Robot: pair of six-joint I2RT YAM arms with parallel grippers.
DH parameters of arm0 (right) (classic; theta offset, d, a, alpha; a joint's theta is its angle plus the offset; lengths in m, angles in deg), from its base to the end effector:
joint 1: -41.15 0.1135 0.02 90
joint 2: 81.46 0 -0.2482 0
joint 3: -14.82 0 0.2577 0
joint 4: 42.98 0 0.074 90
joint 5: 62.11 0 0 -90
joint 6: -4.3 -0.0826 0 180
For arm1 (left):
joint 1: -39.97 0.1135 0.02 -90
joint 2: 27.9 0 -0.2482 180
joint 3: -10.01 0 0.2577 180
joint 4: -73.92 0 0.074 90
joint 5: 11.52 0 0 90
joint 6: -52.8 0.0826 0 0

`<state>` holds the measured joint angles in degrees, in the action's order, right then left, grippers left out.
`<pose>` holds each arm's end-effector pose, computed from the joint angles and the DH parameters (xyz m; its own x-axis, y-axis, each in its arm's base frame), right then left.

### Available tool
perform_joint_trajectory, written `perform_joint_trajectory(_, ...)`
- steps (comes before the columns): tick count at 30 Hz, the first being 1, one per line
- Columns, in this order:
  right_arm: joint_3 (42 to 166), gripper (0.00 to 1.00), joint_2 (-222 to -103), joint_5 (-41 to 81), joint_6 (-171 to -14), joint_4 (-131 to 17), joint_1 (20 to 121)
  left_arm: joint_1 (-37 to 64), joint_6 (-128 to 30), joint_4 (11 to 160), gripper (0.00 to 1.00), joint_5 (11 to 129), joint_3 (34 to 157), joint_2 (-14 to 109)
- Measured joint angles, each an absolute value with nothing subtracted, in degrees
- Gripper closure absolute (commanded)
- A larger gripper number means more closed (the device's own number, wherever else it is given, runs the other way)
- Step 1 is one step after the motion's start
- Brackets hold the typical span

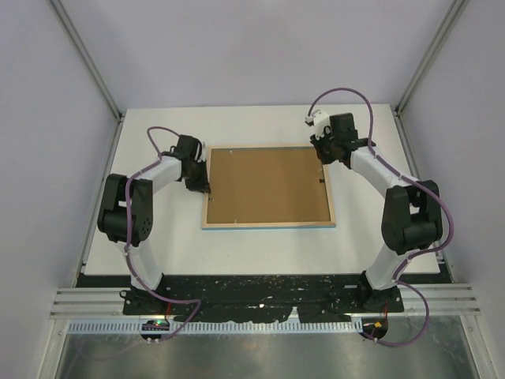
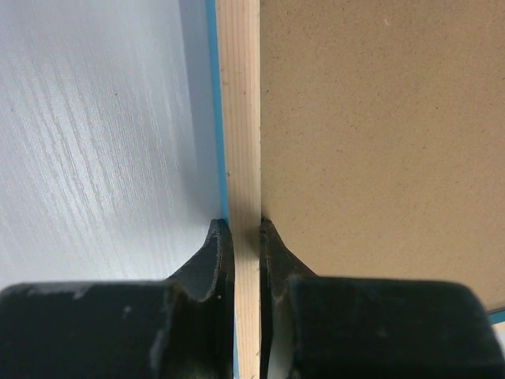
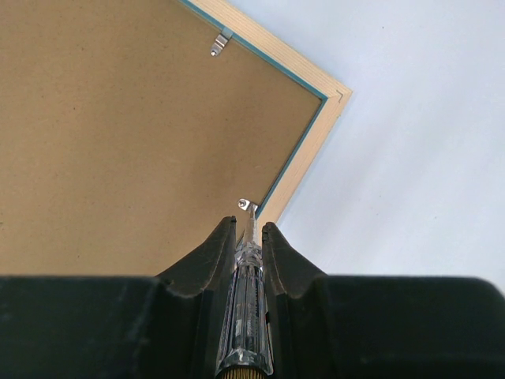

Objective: Take the photo out of the frame
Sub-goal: Release the photo frame item from the photo frame.

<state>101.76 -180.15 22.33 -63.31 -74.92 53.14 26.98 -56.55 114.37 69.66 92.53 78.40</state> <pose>0.4119 0.0957 0.1985 -0.5199 -0.4980 -0.6941 -0.5119 0.8321 -0.2135 0.3802 -0.1007 0.1077 -0.9231 -0.1231 -0.3644 -0.0199 0.9614 -0.2743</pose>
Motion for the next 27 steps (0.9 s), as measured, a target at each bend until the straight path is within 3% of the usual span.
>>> perform_joint_trajectory(27,101.23,0.92,-184.61,24.19,-63.11,-75.21,53.68,27.28,-56.62,114.37,1.00,69.42,92.53,78.40)
